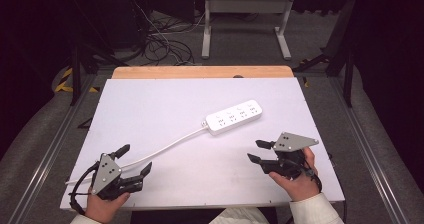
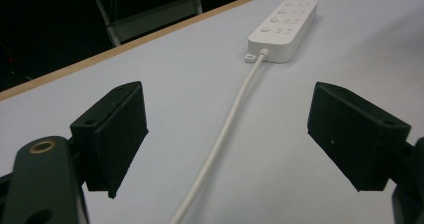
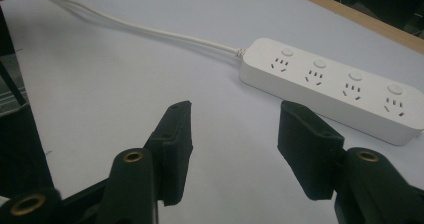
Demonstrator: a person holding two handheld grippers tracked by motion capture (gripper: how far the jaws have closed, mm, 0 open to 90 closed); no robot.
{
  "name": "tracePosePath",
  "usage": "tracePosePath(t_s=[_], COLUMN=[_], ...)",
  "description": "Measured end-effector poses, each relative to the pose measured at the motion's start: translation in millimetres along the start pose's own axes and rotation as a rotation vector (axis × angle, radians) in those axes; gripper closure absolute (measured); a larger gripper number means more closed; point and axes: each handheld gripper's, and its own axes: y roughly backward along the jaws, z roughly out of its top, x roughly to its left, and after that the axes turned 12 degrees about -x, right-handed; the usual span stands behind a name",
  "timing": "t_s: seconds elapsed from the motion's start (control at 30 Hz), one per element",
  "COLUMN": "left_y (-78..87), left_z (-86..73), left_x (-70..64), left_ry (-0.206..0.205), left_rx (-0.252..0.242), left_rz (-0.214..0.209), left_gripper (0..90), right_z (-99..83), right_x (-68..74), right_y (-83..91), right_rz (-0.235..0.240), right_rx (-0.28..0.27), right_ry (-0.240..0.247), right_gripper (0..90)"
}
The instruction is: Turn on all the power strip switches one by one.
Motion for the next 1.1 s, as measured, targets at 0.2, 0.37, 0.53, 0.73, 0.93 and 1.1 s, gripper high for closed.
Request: tracePosePath(t_s=[0.2,0.37,0.53,0.73,0.93,1.1], left_y=[-1.2,-0.2,-0.3,-0.3,0.9,0.6], left_z=[-0.5,-0.3,-0.3,-0.2,0.1,0.0], left_x=[-1.9,-1.3,-1.8,-1.7,-0.2,-0.7], left_ry=[-0.003,-0.003,-0.005,-0.01,-0.019,-0.03], left_rx=[0.007,0.002,0.002,0.002,-0.002,0.003], left_rz=[-0.003,0.0,-0.001,0.002,0.01,0.009], left_gripper=[16.5,16.6,16.6,17.0,17.2,17.3], right_z=[14.8,27.5,34.9,37.0,44.7,51.4], right_x=[-4.3,-10.2,-18.2,-23.3,-32.6,-42.4], right_y=[-10.1,-16.6,-21.9,-26.6,-31.4,-37.1], right_rz=[-0.013,0.002,-0.021,-0.026,-0.02,-0.029], right_rx=[0.03,0.04,0.026,0.028,0.07,0.091], right_ry=[0.01,0.004,0.003,0.036,0.041,0.015], right_gripper=[50.3,54.6,55.2,63.4,81.7,90.0])
